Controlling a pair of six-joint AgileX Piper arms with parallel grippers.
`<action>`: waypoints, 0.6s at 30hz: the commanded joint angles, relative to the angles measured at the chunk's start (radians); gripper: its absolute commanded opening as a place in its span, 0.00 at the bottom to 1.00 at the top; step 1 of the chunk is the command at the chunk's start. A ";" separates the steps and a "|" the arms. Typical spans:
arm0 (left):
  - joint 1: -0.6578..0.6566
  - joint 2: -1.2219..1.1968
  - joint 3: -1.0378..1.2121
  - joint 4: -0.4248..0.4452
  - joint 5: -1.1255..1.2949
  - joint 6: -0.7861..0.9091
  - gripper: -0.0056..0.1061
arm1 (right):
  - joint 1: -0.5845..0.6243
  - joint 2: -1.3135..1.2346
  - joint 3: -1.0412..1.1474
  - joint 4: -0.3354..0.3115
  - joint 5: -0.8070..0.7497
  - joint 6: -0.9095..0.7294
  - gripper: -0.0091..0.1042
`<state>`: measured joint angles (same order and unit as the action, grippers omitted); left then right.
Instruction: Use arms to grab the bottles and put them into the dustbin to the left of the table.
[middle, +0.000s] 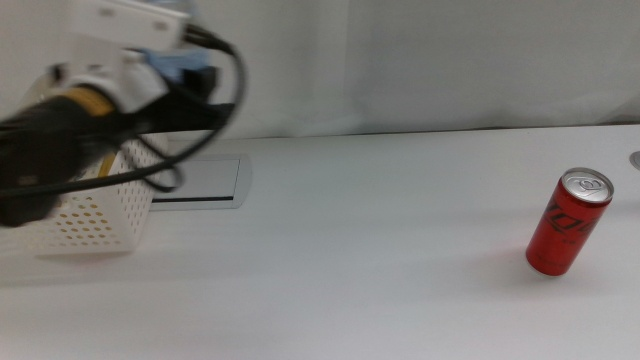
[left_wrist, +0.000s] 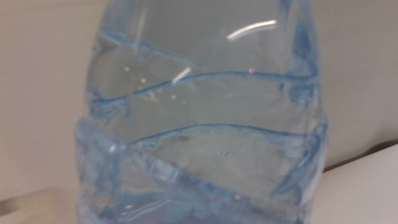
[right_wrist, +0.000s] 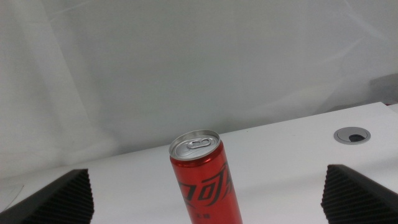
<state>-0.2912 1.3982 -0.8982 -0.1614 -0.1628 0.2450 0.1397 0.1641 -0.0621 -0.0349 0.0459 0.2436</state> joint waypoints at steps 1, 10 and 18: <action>0.053 -0.105 0.022 -0.012 0.020 0.010 0.02 | 0.002 0.000 0.005 -0.010 -0.005 -0.008 0.97; 0.336 -0.302 0.004 -0.012 0.314 0.025 0.02 | 0.002 0.000 0.005 -0.010 -0.007 -0.008 0.97; 0.364 -0.204 -0.157 0.022 0.571 -0.036 0.02 | 0.002 0.000 0.005 -0.010 -0.007 -0.008 0.97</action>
<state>0.0700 1.1710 -0.9994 -0.1548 0.3894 0.2454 0.1397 0.1641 -0.0621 -0.0349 0.0459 0.2390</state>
